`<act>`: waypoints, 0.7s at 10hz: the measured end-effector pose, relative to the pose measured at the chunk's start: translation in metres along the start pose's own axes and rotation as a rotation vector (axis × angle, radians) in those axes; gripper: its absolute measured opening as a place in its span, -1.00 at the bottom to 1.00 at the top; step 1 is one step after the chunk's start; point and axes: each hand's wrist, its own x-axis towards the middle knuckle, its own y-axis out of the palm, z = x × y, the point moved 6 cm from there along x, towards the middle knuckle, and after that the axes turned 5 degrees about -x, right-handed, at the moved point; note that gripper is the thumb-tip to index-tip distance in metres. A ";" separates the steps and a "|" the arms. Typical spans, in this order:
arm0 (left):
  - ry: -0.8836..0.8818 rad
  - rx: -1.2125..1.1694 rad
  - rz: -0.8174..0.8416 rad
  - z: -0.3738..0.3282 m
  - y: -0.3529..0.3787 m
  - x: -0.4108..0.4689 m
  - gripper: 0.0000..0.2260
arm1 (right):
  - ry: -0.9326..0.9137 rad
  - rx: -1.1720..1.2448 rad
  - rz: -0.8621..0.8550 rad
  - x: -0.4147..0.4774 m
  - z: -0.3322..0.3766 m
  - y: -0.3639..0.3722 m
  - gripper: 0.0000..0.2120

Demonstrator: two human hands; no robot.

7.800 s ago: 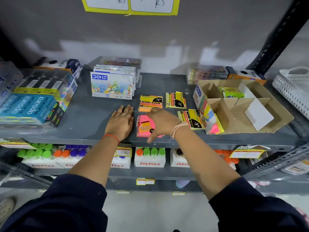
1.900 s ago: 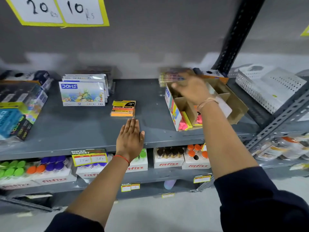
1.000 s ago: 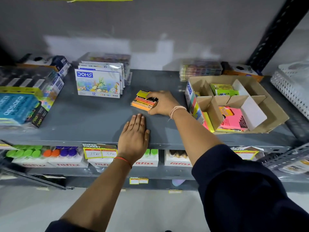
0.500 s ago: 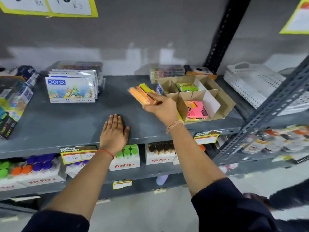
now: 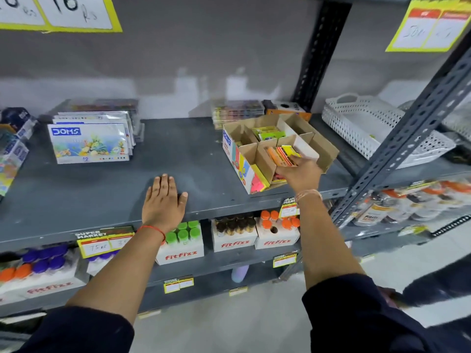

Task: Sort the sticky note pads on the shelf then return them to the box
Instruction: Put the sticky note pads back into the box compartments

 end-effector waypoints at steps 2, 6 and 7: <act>0.006 -0.009 -0.015 0.000 0.000 0.000 -0.48 | -0.098 -0.064 -0.018 -0.005 0.010 0.013 -0.68; -0.006 0.019 0.004 0.001 0.002 0.002 -0.48 | -0.139 -0.586 0.106 0.001 0.008 0.039 -0.55; -0.006 0.014 0.003 0.001 0.001 0.002 -0.48 | -0.086 -0.588 0.121 -0.004 0.008 0.035 -0.57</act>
